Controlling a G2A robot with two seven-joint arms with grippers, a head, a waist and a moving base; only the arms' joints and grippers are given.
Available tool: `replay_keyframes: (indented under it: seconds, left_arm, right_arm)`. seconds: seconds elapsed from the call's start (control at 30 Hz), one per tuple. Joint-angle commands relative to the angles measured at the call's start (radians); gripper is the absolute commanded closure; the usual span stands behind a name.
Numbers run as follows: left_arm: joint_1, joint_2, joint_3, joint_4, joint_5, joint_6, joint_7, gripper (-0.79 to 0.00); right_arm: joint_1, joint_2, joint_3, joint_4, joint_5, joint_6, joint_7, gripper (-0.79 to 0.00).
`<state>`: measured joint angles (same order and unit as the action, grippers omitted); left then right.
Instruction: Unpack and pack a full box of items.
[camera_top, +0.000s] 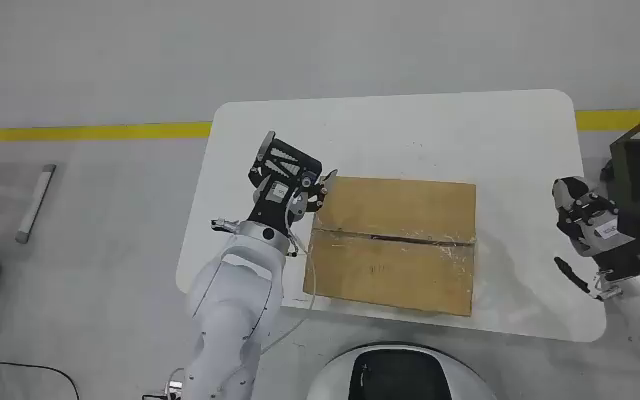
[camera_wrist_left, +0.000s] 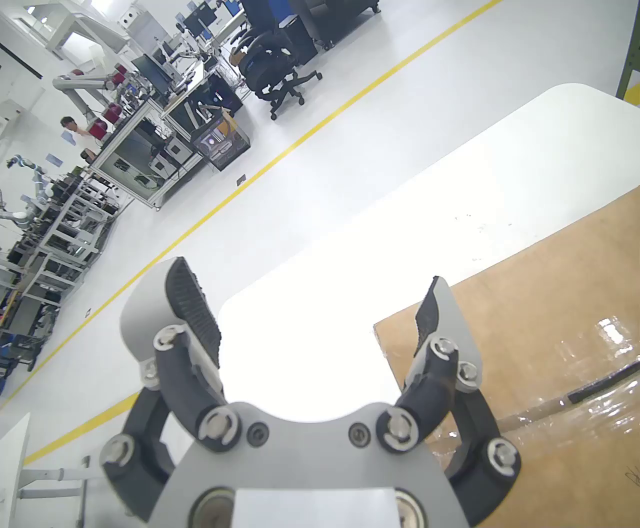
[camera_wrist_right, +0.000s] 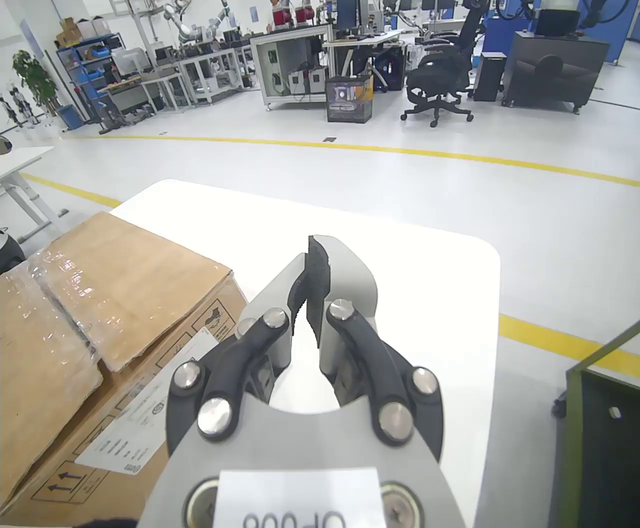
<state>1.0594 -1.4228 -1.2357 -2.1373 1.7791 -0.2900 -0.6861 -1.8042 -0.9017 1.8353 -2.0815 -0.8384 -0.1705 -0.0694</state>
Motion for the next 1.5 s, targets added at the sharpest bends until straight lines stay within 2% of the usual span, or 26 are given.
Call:
replay_keyframes:
  seconds: [0.0, 0.17, 0.33, 0.53, 0.7, 0.9, 1.2, 1.3, 1.47]
  left_arm:
    - [0.000, 0.000, 0.000, 0.000, 0.000, 0.000, 0.000, -0.785]
    - [0.000, 0.000, 0.000, 0.000, 0.000, 0.000, 0.000, -0.785]
    - [0.011, 0.001, 0.010, -0.006, -0.024, -0.024, 0.031, -0.785]
    - [-0.032, -0.002, 0.043, -0.001, -0.118, -0.091, -0.012, -0.785]
    - [-0.046, -0.006, 0.061, 0.010, -0.138, -0.052, -0.052, -0.785]
    - [-0.047, -0.006, 0.062, 0.010, -0.137, -0.050, -0.053, -0.785]
    - [-0.044, -0.007, 0.063, 0.010, -0.141, -0.048, -0.048, -0.785]
    - [-0.021, -0.010, 0.096, 0.013, -0.185, -0.035, -0.018, -0.785]
    - [-0.033, -0.022, 0.191, 0.039, -0.263, -0.016, -0.052, -0.785]
  right_arm:
    - [-0.021, -0.004, 0.007, 0.001, 0.006, 0.000, -0.001, 0.000]
    - [-0.062, -0.014, -0.009, -0.004, 0.001, -0.019, -0.011, 0.000]
    - [-0.065, -0.025, -0.083, 0.006, -0.008, -0.039, -0.033, 0.000]
    - [0.001, -0.037, -0.204, 0.046, -0.045, -0.064, -0.036, 0.000]
    - [0.071, -0.047, -0.284, 0.075, -0.068, -0.078, -0.026, 0.000]
    - [0.137, -0.057, -0.345, 0.097, -0.076, -0.096, -0.014, 0.000]
    - [0.046, -0.062, -0.326, 0.074, -0.062, -0.141, -0.011, 0.000]
    - [0.055, -0.067, -0.351, 0.071, -0.065, -0.147, -0.010, 0.000]
    - [0.099, -0.076, -0.379, 0.087, -0.080, -0.129, -0.011, 0.000]
